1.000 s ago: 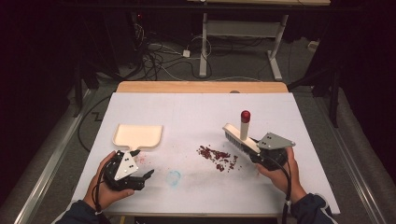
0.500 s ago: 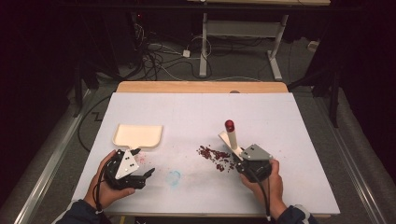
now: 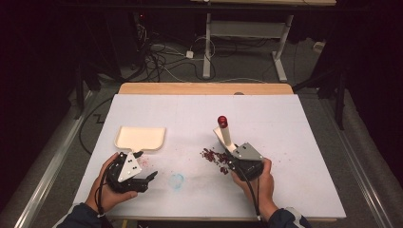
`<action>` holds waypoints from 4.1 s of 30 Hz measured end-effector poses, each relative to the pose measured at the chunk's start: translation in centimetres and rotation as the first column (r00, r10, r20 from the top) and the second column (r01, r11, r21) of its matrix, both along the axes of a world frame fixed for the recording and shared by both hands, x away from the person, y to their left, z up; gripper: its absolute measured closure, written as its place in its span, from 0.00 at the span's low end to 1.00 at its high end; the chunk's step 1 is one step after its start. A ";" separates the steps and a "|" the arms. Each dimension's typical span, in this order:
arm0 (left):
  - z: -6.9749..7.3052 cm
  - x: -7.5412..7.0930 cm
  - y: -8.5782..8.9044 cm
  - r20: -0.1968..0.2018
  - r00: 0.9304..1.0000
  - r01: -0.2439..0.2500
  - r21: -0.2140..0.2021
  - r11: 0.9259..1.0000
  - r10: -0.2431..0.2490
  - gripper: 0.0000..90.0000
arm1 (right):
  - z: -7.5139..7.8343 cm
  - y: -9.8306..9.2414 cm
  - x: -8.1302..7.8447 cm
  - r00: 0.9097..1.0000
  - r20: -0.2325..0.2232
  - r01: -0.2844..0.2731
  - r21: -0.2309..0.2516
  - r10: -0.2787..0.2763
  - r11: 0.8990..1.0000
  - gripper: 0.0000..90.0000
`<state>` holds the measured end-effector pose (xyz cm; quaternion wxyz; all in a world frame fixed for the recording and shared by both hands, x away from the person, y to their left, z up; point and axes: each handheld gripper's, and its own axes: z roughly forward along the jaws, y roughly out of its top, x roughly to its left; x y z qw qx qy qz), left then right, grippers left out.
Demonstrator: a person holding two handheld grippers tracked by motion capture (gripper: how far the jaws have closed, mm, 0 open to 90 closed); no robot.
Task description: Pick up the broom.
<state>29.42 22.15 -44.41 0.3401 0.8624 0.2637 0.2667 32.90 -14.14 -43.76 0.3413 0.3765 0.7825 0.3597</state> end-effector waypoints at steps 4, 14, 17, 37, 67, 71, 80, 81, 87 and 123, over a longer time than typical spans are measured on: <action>-0.1 0.0 -0.1 -0.004 1.000 0.002 0.002 1.000 -0.002 0.22 | 1.1 -1.3 0.0 1.000 0.012 -0.011 0.057 0.010 0.998 0.76; -0.1 -0.1 0.0 -0.004 1.000 0.006 0.006 1.000 -0.006 0.22 | 2.8 -4.0 -1.3 0.919 0.018 -0.389 0.196 0.393 0.900 0.76; -0.1 -0.1 0.0 0.001 1.000 0.004 0.004 1.000 -0.004 0.22 | 2.2 -3.6 -1.6 0.854 -0.020 -0.508 0.187 0.520 0.841 0.76; -0.4 0.2 -0.2 -0.016 1.000 0.018 0.014 1.000 -0.018 0.22 | -1.4 -4.8 4.3 0.672 -0.086 -0.704 0.232 0.735 0.671 0.75; -0.3 0.1 0.0 -0.016 1.000 0.021 0.009 1.000 -0.020 0.22 | -0.4 3.7 0.4 0.915 -0.002 -0.383 0.311 0.403 0.870 0.76; -0.3 0.0 0.0 -0.016 1.000 0.024 0.012 1.000 -0.024 0.22 | -1.9 5.3 0.5 0.953 -0.043 -0.276 0.297 0.301 0.914 0.76; -0.4 0.1 -0.2 -0.025 0.999 0.032 0.020 0.999 -0.031 0.22 | -2.0 3.2 1.4 0.990 -0.067 -0.095 0.317 0.122 0.944 0.76; -0.4 0.0 -0.2 -0.026 0.999 0.032 0.022 0.999 -0.031 0.22 | -2.0 3.0 1.4 0.992 -0.071 -0.079 0.317 0.107 0.945 0.76; -0.5 0.0 -0.2 -0.029 0.999 0.035 0.026 0.999 -0.034 0.22 | -1.5 1.8 0.5 0.997 -0.079 0.017 0.311 0.008 0.950 0.76; -0.5 0.0 -0.5 -0.032 0.998 0.049 0.040 0.998 -0.048 0.22 | -0.7 -6.3 -0.6 0.689 -0.062 -0.704 0.179 0.722 0.687 0.76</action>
